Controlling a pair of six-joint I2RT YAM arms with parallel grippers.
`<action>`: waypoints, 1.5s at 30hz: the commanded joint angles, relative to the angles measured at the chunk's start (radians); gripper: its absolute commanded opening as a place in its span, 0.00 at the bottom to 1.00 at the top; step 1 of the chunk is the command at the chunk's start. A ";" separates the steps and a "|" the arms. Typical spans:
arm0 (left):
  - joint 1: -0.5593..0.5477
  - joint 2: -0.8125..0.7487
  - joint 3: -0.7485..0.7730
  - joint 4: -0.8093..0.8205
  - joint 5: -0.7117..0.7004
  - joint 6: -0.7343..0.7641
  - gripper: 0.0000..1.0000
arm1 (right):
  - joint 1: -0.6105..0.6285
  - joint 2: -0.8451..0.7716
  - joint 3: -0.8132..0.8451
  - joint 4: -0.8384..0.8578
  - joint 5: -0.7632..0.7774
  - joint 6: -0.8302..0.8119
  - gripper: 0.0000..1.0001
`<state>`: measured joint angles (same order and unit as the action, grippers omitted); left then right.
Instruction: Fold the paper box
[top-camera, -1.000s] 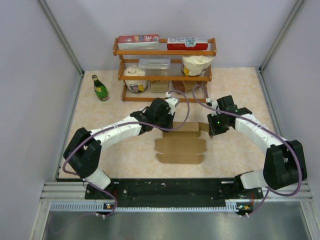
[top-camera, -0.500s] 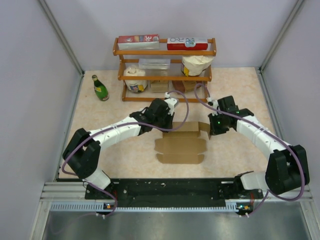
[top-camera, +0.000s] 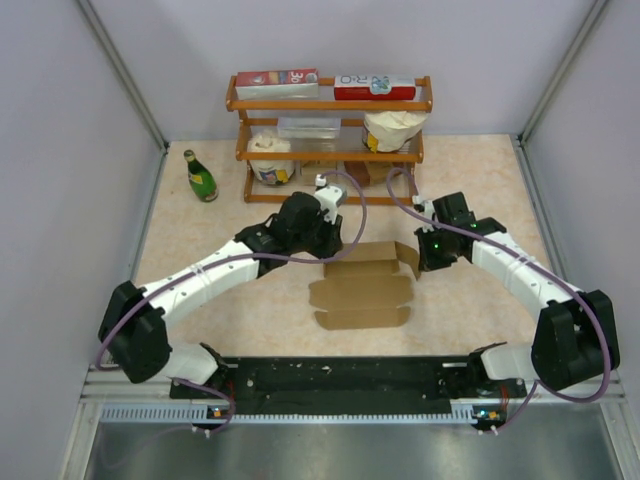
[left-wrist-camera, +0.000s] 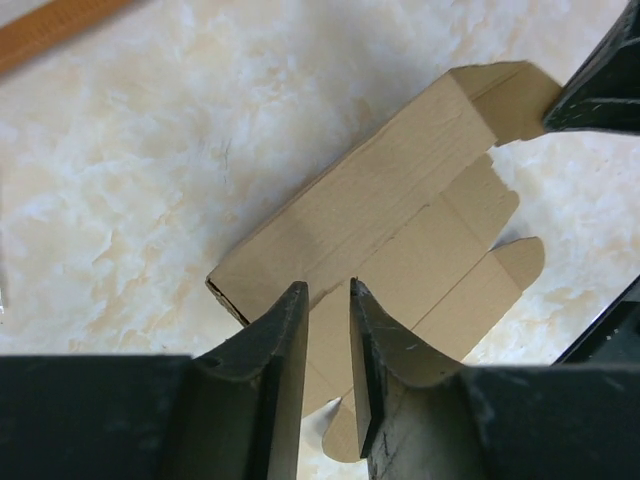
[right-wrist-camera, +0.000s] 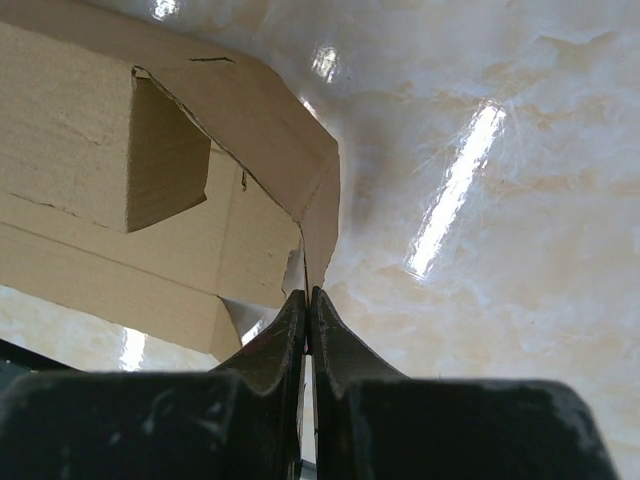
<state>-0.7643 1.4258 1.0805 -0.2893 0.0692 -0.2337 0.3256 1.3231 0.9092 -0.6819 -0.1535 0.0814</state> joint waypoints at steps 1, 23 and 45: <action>-0.006 -0.085 -0.034 0.061 -0.006 0.004 0.31 | 0.012 -0.045 0.008 0.007 0.015 0.004 0.00; -0.273 -0.079 -0.165 0.360 -0.014 -0.032 0.50 | 0.012 -0.059 0.016 0.002 0.012 -0.008 0.00; -0.405 0.153 -0.125 0.504 -0.147 -0.102 0.28 | 0.013 -0.050 0.013 0.004 -0.015 -0.005 0.00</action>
<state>-1.1664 1.5715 0.9249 0.1368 -0.0658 -0.3382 0.3271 1.2957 0.9092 -0.6891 -0.1524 0.0792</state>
